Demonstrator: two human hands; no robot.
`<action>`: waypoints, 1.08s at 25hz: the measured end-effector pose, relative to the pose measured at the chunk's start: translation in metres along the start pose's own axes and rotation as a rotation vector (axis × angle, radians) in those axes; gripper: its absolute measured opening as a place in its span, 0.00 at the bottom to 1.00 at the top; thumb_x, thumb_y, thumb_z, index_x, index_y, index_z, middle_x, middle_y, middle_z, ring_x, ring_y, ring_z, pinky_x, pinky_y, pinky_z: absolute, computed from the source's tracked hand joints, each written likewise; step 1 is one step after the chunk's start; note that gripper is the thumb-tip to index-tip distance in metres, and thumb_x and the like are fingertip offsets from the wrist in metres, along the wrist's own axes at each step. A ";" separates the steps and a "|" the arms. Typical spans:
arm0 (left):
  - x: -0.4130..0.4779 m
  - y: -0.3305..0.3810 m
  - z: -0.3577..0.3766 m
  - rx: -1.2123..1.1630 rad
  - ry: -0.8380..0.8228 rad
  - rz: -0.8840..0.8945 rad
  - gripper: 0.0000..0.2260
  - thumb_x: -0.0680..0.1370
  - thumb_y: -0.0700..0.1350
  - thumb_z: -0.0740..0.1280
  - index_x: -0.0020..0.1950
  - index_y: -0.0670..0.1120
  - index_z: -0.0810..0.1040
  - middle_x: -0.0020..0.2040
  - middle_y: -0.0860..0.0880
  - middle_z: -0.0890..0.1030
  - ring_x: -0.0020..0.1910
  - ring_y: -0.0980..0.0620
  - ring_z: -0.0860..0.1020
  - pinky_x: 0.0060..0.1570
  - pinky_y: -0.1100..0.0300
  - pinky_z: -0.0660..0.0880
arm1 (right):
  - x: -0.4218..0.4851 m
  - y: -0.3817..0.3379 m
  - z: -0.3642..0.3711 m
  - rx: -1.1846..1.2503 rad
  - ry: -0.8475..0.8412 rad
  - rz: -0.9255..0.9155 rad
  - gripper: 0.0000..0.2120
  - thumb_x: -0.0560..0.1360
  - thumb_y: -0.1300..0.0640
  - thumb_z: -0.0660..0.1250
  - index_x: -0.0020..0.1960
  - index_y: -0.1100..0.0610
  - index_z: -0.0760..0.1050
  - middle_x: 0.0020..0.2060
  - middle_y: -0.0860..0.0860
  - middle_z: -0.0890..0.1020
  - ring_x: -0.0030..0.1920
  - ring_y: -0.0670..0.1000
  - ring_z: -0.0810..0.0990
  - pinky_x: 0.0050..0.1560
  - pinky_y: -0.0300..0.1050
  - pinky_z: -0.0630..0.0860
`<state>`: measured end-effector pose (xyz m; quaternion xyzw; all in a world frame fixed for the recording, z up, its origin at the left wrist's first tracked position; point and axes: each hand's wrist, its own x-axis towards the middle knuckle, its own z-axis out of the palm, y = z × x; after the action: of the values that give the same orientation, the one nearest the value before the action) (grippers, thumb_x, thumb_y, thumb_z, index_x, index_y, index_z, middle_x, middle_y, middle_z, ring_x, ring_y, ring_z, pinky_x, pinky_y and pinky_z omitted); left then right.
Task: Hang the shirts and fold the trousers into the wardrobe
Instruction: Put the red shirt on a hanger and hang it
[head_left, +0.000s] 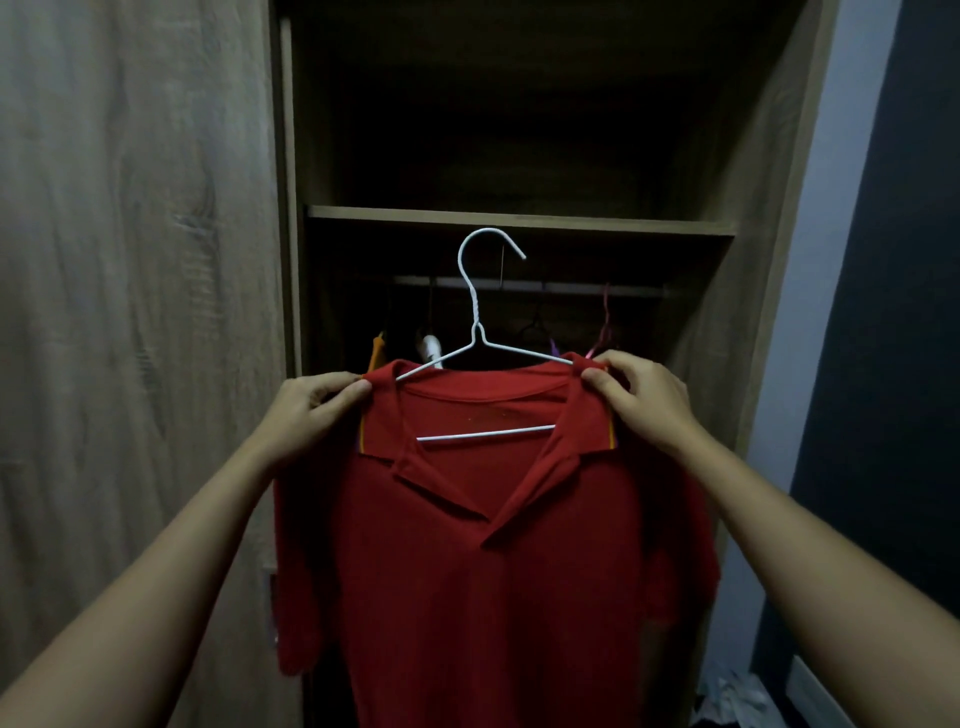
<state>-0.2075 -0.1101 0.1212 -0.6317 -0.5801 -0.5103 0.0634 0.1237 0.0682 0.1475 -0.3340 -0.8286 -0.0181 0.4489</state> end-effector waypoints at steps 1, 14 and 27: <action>-0.003 -0.003 0.001 0.042 -0.011 0.016 0.15 0.78 0.47 0.65 0.41 0.69 0.79 0.41 0.69 0.81 0.43 0.74 0.76 0.44 0.75 0.70 | -0.001 0.001 0.000 0.007 0.014 0.001 0.14 0.75 0.39 0.59 0.53 0.43 0.76 0.47 0.44 0.82 0.52 0.50 0.79 0.46 0.42 0.66; -0.045 -0.065 0.001 -0.210 -0.321 -0.524 0.24 0.60 0.50 0.81 0.52 0.43 0.81 0.46 0.48 0.85 0.51 0.46 0.82 0.53 0.53 0.78 | -0.006 0.004 -0.014 -0.033 0.056 0.017 0.11 0.77 0.45 0.61 0.55 0.46 0.77 0.52 0.46 0.82 0.55 0.53 0.79 0.45 0.42 0.65; -0.047 0.124 0.011 -0.261 -0.590 -0.209 0.06 0.75 0.43 0.70 0.44 0.40 0.78 0.37 0.49 0.81 0.38 0.55 0.79 0.38 0.63 0.73 | 0.005 -0.005 0.029 0.169 -0.199 -0.179 0.19 0.75 0.42 0.53 0.52 0.51 0.76 0.45 0.48 0.82 0.49 0.51 0.79 0.51 0.49 0.72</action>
<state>-0.0931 -0.1736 0.1453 -0.6920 -0.5650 -0.3792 -0.2412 0.0979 0.0769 0.1357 -0.2200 -0.8941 0.0450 0.3874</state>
